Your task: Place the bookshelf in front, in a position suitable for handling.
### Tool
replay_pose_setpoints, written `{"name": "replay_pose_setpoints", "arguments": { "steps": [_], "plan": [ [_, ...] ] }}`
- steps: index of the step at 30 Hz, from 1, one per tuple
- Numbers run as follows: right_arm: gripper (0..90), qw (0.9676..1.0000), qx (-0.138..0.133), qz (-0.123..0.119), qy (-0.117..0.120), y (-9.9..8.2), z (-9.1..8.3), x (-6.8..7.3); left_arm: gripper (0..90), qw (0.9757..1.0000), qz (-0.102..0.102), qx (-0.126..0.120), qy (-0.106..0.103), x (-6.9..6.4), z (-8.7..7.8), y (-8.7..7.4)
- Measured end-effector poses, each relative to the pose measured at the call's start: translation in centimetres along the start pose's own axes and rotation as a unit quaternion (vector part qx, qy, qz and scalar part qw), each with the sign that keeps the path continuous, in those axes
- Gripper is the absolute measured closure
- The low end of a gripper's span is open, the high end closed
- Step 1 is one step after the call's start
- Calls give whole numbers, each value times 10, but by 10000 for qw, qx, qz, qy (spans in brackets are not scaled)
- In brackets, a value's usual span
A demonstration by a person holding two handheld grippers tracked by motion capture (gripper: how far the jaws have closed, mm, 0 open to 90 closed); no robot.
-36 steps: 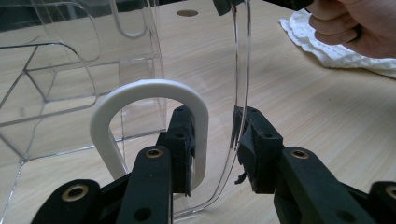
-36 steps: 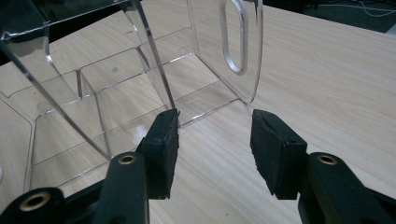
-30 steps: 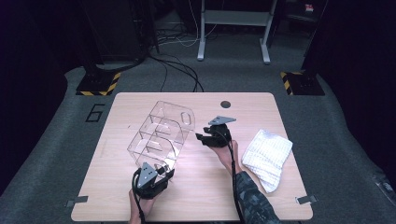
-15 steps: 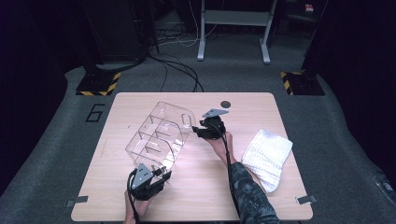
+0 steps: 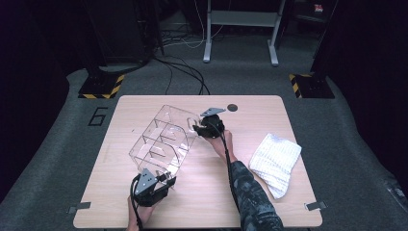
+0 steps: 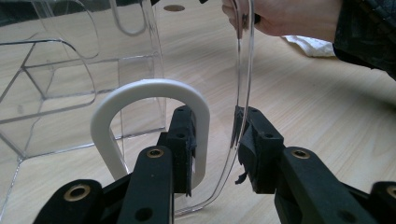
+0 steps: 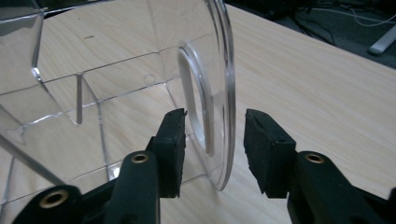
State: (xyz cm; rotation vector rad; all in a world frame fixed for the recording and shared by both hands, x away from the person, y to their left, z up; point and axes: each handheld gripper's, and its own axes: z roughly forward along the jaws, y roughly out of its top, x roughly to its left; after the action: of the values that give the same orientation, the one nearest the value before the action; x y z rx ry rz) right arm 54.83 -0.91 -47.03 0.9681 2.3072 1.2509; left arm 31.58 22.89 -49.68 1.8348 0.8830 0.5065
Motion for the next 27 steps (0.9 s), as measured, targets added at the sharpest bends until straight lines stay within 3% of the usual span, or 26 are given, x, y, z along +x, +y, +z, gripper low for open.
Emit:
{"name": "replay_pose_setpoints", "arguments": {
  "steps": [1, 2, 4, 8, 10, 14, 16, 18, 20, 21, 22, 27],
  "plan": [
    [614, 10000, -17, -38, 3, 1, 1, 0, 674, 10000, 73, 9, -1, 2, 0, 0],
    [624, 10000, -24, -29, -41, 2, 2, 1, 675, 10000, -27, -3, -15, 0, 0, 0],
    [632, 9999, -114, -29, 52, 4, 3, 0, 674, 10000, 87, 13, -2, 2, 0, 1],
    [703, 9998, -96, -122, 107, 9, 7, 0, 674, 10000, 68, 3, 52, 0, 1, 1],
    [741, 9999, -30, -135, 22, 9, 7, 2, 674, 10000, -48, -27, 78, -2, 1, 0],
    [766, 10000, -55, -60, 38, 8, 5, 0, 673, 9999, -9, 68, 100, -1, -1, 1],
    [771, 10000, -63, -16, 17, 7, 5, 2, 673, 9998, -42, -24, 188, -1, 0, 1],
    [780, 9999, -69, -72, 22, 6, 3, 2, 674, 9999, -44, 51, 154, 0, -3, 1],
    [792, 9997, -128, -212, 9, 4, 2, 3, 674, 9996, 81, -5, 281, 2, -4, 1],
    [798, 9994, -141, -314, 3, 3, 1, 4, 674, 9998, 51, 80, 190, 2, -7, 1],
    [803, 9994, -143, -324, -25, 2, -1, 6, 674, 9996, 128, 94, 226, 4, -8, 1],
    [826, 9981, -281, -543, -5, -1, -9, 9, 665, 9993, 184, 0, 339, 9, -15, 3]
  ]
}}
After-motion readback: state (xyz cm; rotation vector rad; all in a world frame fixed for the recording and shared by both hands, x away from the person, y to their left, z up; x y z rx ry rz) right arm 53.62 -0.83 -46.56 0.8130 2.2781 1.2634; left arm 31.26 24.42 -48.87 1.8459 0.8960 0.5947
